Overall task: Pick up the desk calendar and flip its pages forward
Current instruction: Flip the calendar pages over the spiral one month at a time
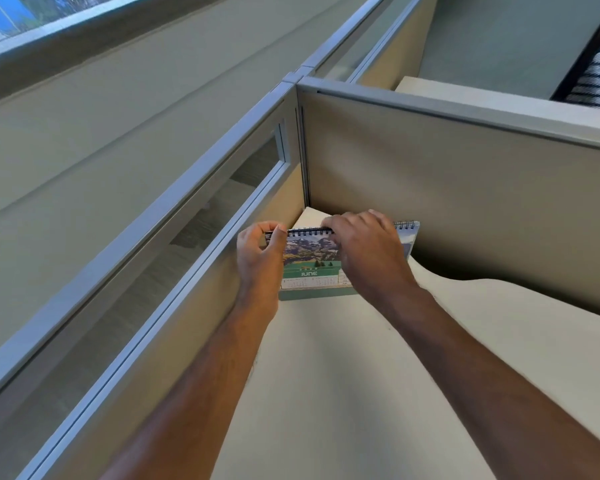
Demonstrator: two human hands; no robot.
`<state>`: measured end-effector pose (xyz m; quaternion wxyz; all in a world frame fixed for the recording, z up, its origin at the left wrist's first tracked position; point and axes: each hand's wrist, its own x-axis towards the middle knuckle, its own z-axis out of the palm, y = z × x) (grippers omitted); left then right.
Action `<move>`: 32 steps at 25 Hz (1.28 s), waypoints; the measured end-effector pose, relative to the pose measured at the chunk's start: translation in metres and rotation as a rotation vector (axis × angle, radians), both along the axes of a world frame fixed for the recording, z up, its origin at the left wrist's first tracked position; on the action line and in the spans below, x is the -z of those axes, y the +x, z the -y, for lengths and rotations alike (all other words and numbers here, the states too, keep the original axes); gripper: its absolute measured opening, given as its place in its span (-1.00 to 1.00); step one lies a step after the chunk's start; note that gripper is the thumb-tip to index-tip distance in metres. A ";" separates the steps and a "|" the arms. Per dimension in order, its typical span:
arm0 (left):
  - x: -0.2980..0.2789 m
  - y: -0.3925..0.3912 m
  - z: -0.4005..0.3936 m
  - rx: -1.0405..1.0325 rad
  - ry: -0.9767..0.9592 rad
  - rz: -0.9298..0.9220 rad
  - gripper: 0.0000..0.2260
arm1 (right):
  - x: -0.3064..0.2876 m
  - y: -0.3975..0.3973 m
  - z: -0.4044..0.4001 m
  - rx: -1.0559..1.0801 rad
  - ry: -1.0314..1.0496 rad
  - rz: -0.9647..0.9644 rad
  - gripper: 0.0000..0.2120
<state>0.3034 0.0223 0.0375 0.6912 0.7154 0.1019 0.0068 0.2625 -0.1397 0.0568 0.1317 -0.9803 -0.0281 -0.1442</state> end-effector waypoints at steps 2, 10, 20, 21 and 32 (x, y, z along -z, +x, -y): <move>0.004 -0.001 -0.006 0.038 0.035 0.006 -0.91 | -0.001 0.000 0.011 0.036 -0.026 0.001 -0.77; 0.002 0.001 -0.012 0.102 -0.011 -0.008 -0.90 | 0.001 -0.013 0.075 0.280 0.133 -0.047 -0.66; 0.006 0.003 -0.023 0.257 -0.066 0.062 -0.93 | 0.037 -0.021 0.094 0.301 0.862 -0.082 -0.78; 0.007 0.004 -0.025 0.282 -0.068 0.060 -0.88 | 0.038 -0.020 0.094 0.301 0.847 -0.073 -0.78; 0.022 0.000 -0.023 0.253 0.287 0.169 -0.67 | 0.049 -0.034 0.076 0.400 0.897 0.035 -0.57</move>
